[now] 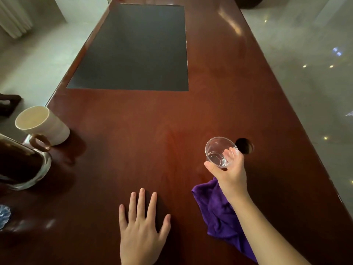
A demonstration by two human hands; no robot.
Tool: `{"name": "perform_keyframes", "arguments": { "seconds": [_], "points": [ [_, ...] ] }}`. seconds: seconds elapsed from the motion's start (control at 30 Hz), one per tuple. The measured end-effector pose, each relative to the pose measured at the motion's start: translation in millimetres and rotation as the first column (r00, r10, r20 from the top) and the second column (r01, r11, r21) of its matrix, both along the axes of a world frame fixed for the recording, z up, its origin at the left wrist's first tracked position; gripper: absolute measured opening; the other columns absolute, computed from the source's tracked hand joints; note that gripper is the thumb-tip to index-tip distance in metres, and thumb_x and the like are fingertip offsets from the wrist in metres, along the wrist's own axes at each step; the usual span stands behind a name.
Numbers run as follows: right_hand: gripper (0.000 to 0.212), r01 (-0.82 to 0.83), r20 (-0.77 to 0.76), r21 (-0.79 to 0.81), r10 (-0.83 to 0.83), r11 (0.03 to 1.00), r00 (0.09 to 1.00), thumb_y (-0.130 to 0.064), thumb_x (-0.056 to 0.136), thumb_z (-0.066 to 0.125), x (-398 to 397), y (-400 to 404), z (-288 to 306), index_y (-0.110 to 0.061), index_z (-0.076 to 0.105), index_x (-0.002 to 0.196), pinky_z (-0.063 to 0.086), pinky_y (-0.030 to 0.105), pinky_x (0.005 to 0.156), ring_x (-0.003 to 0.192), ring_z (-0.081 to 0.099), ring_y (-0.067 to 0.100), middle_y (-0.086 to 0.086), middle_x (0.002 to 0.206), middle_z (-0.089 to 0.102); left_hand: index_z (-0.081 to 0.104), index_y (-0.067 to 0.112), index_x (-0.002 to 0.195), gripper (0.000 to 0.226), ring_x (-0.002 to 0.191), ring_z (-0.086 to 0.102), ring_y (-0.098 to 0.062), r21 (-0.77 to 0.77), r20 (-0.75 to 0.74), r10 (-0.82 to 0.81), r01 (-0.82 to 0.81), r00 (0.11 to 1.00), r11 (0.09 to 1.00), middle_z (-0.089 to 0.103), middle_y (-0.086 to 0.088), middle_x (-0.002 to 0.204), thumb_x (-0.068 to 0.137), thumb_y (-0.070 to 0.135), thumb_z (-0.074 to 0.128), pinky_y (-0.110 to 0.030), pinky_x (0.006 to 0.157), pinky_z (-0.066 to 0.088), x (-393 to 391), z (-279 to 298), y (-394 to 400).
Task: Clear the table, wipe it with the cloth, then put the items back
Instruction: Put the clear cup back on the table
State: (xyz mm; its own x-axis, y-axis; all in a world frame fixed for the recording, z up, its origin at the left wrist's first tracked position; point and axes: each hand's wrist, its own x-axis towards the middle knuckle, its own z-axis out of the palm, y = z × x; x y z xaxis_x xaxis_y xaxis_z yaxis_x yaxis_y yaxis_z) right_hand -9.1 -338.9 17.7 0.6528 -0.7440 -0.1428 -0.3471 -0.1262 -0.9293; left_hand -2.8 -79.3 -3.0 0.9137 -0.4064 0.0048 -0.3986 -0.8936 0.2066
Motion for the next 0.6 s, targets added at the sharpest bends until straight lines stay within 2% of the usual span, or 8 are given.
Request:
{"name": "perform_keyframes", "arguments": {
  "seconds": [0.1,0.17,0.27,0.37,0.5,0.6],
  "points": [
    [0.093,-0.015,-0.026,0.0,0.015,1.0,1.0,-0.039,0.067,0.085,-1.5,-1.2,-1.3,-0.034,0.03,0.142,0.038,0.01,0.08,0.119,0.046,0.005,-0.017,0.135,0.045,0.057,0.021,0.135,0.07,0.14,0.035,-0.031,0.016,-0.024,0.004,-0.003,1.0,1.0,0.044,-0.012,0.148,0.08,0.061,0.04,-0.059,0.111,0.026,0.3,3.0,-0.1],
    [0.095,-0.036,-0.054,0.009,0.037,0.999,0.998,-0.031,0.07,0.083,-4.0,-3.1,-2.4,-0.037,0.025,0.144,0.036,0.01,0.083,0.121,0.045,0.005,-0.016,0.139,0.044,0.057,0.021,0.136,0.07,0.141,0.034,-0.031,0.024,-0.033,0.001,0.0,0.999,1.0,0.044,-0.012,0.149,0.081,0.062,0.039,-0.059,0.111,0.026,0.2,4.7,0.0],
    [0.097,-0.059,-0.086,0.057,0.063,0.997,0.994,-0.01,0.075,0.073,-11.7,-7.8,-2.5,-0.038,0.016,0.15,0.039,0.025,0.096,0.133,0.042,0.013,-0.009,0.15,0.039,0.057,0.021,0.136,0.07,0.14,0.035,-0.032,0.029,-0.043,-0.007,0.009,0.999,1.0,0.045,-0.012,0.148,0.082,0.062,0.039,-0.058,0.111,0.025,0.3,6.7,0.4],
    [0.09,-0.042,-0.141,0.032,0.046,0.999,0.989,-0.005,0.079,0.065,-22.1,-9.9,4.5,-0.034,0.019,0.15,0.037,0.031,0.103,0.135,0.041,0.017,-0.005,0.15,0.04,0.059,0.02,0.134,0.069,0.138,0.039,-0.033,0.031,-0.039,-0.009,0.01,0.999,0.999,0.048,-0.013,0.146,0.081,0.061,0.039,-0.058,0.11,0.024,-0.8,6.8,0.4],
    [0.064,0.007,-0.284,-0.218,-0.071,0.976,0.956,-0.011,0.088,0.055,-35.3,-14.6,24.2,-0.022,0.034,0.147,0.039,0.038,0.103,0.133,0.043,0.024,0.005,0.148,0.043,0.065,0.014,0.125,0.068,0.126,0.051,-0.041,0.079,-0.001,-0.057,0.057,0.998,0.995,0.057,-0.02,0.135,0.08,0.058,0.041,-0.064,0.099,0.034,3.6,6.4,-0.5],
    [0.051,-0.029,-0.321,-0.457,-0.135,0.889,0.938,-0.017,0.09,0.052,-42.1,-19.6,47.9,-0.013,0.046,0.141,0.037,0.04,0.105,0.133,0.042,0.027,0.011,0.144,0.048,0.07,0.012,0.115,0.062,0.113,0.061,-0.04,0.126,0.033,-0.11,0.105,0.993,0.987,0.067,-0.018,0.12,0.084,0.055,0.038,-0.065,0.093,0.042,24.1,23.9,-5.4]
  ]
}}
